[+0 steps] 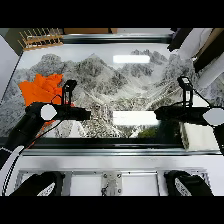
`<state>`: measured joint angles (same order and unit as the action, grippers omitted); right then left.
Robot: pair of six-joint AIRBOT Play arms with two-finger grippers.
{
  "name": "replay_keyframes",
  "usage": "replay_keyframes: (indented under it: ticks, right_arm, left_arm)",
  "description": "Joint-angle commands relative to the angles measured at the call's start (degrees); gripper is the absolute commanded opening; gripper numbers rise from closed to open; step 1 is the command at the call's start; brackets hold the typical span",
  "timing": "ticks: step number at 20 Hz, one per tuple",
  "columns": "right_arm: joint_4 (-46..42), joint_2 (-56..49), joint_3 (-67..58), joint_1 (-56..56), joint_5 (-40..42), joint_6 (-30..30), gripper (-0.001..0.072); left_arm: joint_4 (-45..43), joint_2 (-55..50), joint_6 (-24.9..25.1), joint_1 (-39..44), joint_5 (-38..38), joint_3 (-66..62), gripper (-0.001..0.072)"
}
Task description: Fold the clothes and pants, and hang the long-sleeved shirts on hangers.
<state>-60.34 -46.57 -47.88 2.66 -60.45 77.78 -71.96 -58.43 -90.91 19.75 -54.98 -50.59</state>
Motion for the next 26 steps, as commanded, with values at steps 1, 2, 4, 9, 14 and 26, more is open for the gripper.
replay_keyframes:
  ticks: [1, 2, 4, 9, 14, 26]
  right_arm:
    - [0.0, -0.04, 0.02, 0.04, -0.02, 0.0, 0.0021]
    - [0.0, -0.04, 0.02, 0.04, -0.02, 0.0, 0.0021]
    - [0.0, -0.07, 0.02, 0.04, -0.02, 0.0, 0.0021]
    - [0.0, -0.04, 0.02, 0.04, -0.02, 0.0, 0.0021]
    - [0.0, -0.04, 0.02, 0.04, -0.02, 0.0, 0.0021]
    - [0.02, -0.04, 0.02, 0.04, -0.02, 0.0, 0.0021]
  left_arm:
    - [-0.02, -0.02, 0.0, 0.04, 0.0, 0.0, 0.0006]
    - [-0.02, -0.02, 0.0, 0.04, 0.0, 0.0, 0.0007]
    - [-0.02, -0.02, 0.02, 0.04, 0.0, 0.0, 0.0007]
    - [-23.1, -0.28, 1.75, -10.08, 0.85, -4.9, 0.0714]
    - [-26.99, -14.62, 1.73, -18.16, 0.15, -4.87, 0.0714]
    - [-15.54, -19.37, -0.17, -7.72, -4.13, -16.57, 0.0006]
